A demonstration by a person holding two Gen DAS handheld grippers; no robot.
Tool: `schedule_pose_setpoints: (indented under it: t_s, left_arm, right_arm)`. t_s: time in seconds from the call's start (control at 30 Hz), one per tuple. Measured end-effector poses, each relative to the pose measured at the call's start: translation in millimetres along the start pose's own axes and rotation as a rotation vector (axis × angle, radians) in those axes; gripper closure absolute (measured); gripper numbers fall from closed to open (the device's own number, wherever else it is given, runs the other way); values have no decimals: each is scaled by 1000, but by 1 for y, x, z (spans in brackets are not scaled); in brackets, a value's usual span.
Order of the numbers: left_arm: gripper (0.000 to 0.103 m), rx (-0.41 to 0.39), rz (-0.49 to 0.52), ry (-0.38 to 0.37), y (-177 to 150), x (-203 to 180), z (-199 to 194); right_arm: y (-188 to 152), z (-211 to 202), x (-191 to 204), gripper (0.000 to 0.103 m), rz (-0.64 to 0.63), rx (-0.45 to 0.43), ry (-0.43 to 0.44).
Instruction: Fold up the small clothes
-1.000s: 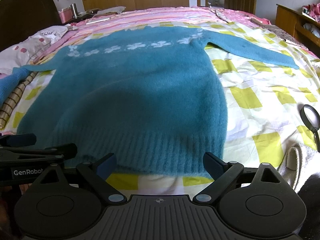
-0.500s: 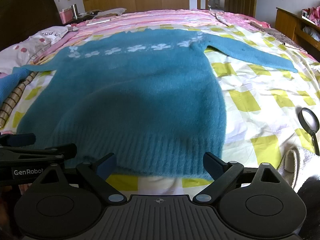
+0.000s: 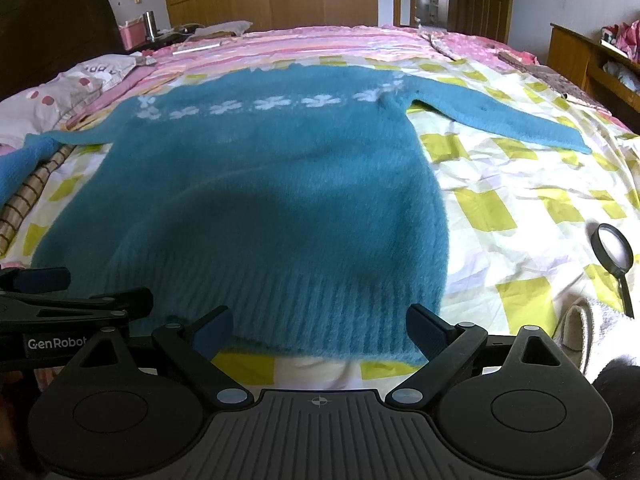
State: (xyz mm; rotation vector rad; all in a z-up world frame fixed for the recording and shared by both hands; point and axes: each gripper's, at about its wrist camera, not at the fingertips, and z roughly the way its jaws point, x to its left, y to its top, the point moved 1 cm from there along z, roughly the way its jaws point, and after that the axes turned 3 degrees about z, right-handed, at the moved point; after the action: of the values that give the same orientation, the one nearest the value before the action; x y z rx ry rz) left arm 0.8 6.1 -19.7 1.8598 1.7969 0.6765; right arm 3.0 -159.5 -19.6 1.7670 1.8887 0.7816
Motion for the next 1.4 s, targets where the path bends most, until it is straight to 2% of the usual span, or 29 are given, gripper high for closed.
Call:
schedule_pose_setpoints:
  t_s: [1.4]
  left_arm:
    - [14,-20,10,3,-2,-3,-2]
  right_arm:
    - [0,-4,7,9,-47,-30,-46]
